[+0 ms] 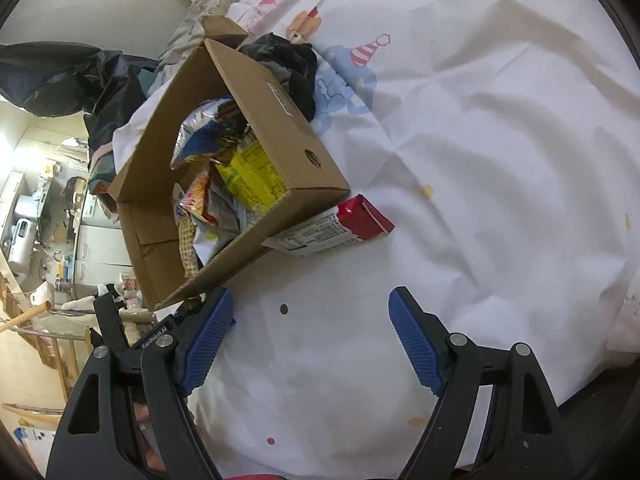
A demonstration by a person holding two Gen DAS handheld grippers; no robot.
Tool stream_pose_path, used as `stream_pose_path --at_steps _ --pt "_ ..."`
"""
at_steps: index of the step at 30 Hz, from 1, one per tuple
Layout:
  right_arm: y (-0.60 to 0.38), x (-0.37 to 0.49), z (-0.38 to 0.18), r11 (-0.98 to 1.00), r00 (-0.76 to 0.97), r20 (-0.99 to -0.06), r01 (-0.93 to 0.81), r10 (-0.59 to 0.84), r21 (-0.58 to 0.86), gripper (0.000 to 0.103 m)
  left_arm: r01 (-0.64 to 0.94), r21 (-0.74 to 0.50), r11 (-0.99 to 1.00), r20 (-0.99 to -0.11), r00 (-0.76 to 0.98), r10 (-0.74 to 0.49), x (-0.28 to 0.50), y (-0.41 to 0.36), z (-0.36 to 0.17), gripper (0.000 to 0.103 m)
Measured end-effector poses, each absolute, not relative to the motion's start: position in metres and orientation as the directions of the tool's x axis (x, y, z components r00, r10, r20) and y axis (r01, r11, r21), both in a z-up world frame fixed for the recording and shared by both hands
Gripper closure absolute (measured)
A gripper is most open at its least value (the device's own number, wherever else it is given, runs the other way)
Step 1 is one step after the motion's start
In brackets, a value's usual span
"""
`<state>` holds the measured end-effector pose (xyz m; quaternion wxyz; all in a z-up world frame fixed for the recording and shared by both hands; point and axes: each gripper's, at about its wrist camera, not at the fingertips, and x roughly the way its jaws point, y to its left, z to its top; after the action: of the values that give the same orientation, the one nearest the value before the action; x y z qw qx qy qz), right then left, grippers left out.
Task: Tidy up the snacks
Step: 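Grasp the blue-and-yellow chip bag with the left tool while the right tool grasps the white rice-cracker bar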
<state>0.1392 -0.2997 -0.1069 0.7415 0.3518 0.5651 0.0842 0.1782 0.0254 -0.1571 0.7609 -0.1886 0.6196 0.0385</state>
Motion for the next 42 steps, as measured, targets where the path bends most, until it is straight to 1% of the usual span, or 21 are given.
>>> stream_pose_path --at_steps 3,4,5,6,8,10,14,16,20,24,26,28,30,32,33,36,38,40,42 --pt "-0.294 0.142 -0.107 0.752 0.342 -0.785 0.258 0.516 0.606 0.020 -0.310 -0.245 0.919 -0.957 0.227 -0.179 0.181 0.030 -0.163 0.025" --pt "-0.292 0.142 -0.106 0.757 0.342 -0.787 0.251 0.513 0.603 0.020 -0.318 -0.247 0.915 -0.955 0.238 -0.175 0.180 0.031 -0.163 0.029" --pt "-0.289 0.142 -0.104 0.763 0.343 -0.789 0.243 0.510 0.599 0.020 -0.318 -0.232 0.919 -0.958 0.236 -0.161 0.179 0.032 -0.163 0.034" --pt "-0.287 0.141 -0.102 0.772 0.343 -0.792 0.230 0.505 0.592 0.020 -0.314 -0.213 0.925 -0.963 0.230 -0.143 0.178 0.031 -0.163 0.044" --pt "-0.285 0.141 -0.100 0.785 0.345 -0.797 0.215 0.496 0.582 0.020 -0.285 -0.207 0.936 -0.965 0.216 -0.148 0.174 0.030 -0.161 0.051" --pt "-0.285 0.140 -0.099 0.792 0.347 -0.801 0.210 0.488 0.574 0.020 -0.278 -0.203 0.939 -0.967 0.207 -0.148 0.170 0.030 -0.159 0.066" --pt "-0.288 0.140 -0.098 0.780 0.352 -0.793 0.218 0.498 0.586 0.020 -0.271 -0.169 0.948 -0.973 0.199 -0.116 0.152 0.034 -0.141 0.068" --pt "-0.288 0.140 -0.096 0.779 0.355 -0.789 0.213 0.501 0.590 0.020 -0.239 -0.161 0.958 -0.972 0.209 -0.111 0.143 0.031 -0.126 0.068" --pt "-0.288 0.140 -0.095 0.766 0.357 -0.776 0.207 0.520 0.608 0.020 -0.119 -0.135 0.984 -0.960 0.261 -0.100 0.122 0.021 -0.090 0.068" --pt "-0.288 0.140 -0.094 0.772 0.356 -0.779 0.200 0.516 0.603 0.020 -0.031 -0.105 0.994 -0.944 0.316 -0.090 0.121 0.012 -0.060 0.068" --pt "-0.284 0.142 -0.096 0.779 0.334 -0.783 0.183 0.525 0.600 0.020 0.003 -0.083 0.997 -0.935 0.345 -0.079 0.119 0.007 -0.054 0.068" --pt "-0.279 0.143 -0.093 0.801 0.318 -0.796 0.153 0.515 0.579 0.020 0.019 -0.088 0.996 -0.927 0.364 -0.089 0.117 0.010 -0.054 0.068" --pt "-0.275 0.150 -0.086 0.856 0.296 -0.835 0.092 0.464 0.508 0.020 0.026 -0.109 0.994 -0.920 0.376 -0.111 0.117 0.011 -0.055 0.068" --pt "-0.271 0.158 -0.080 0.914 0.272 -0.883 0.023 0.384 0.405 0.020 0.011 -0.155 0.988 -0.915 0.375 -0.148 0.116 0.014 -0.058 0.068" --pt "-0.270 0.164 -0.076 0.940 0.261 -0.905 -0.039 0.336 0.338 0.020 0.000 -0.180 0.984 -0.912 0.374 -0.166 0.116 0.018 -0.058 0.068" --pt "-0.267 0.175 -0.072 0.971 0.250 -0.944 -0.155 0.216 0.181 0.020 -0.025 -0.207 0.978 -0.908 0.377 -0.182 0.116 0.024 -0.056 0.068" --pt "-0.262 0.183 -0.079 0.967 0.216 -0.966 -0.240 0.142 0.088 0.020 -0.030 -0.227 0.973 -0.903 0.380 -0.199 0.116 0.025 -0.053 0.068" --pt "-0.256 0.188 -0.090 0.950 0.198 -0.976 -0.312 0.091 0.025 0.020 -0.027 -0.235 0.972 -0.899 0.385 -0.207 0.115 0.026 -0.051 0.068" --pt "-0.251 0.195 -0.107 0.932 0.166 -0.984 -0.362 0.070 0.006 0.020 -0.022 -0.238 0.971 -0.898 0.387 -0.212 0.115 0.024 -0.049 0.068"
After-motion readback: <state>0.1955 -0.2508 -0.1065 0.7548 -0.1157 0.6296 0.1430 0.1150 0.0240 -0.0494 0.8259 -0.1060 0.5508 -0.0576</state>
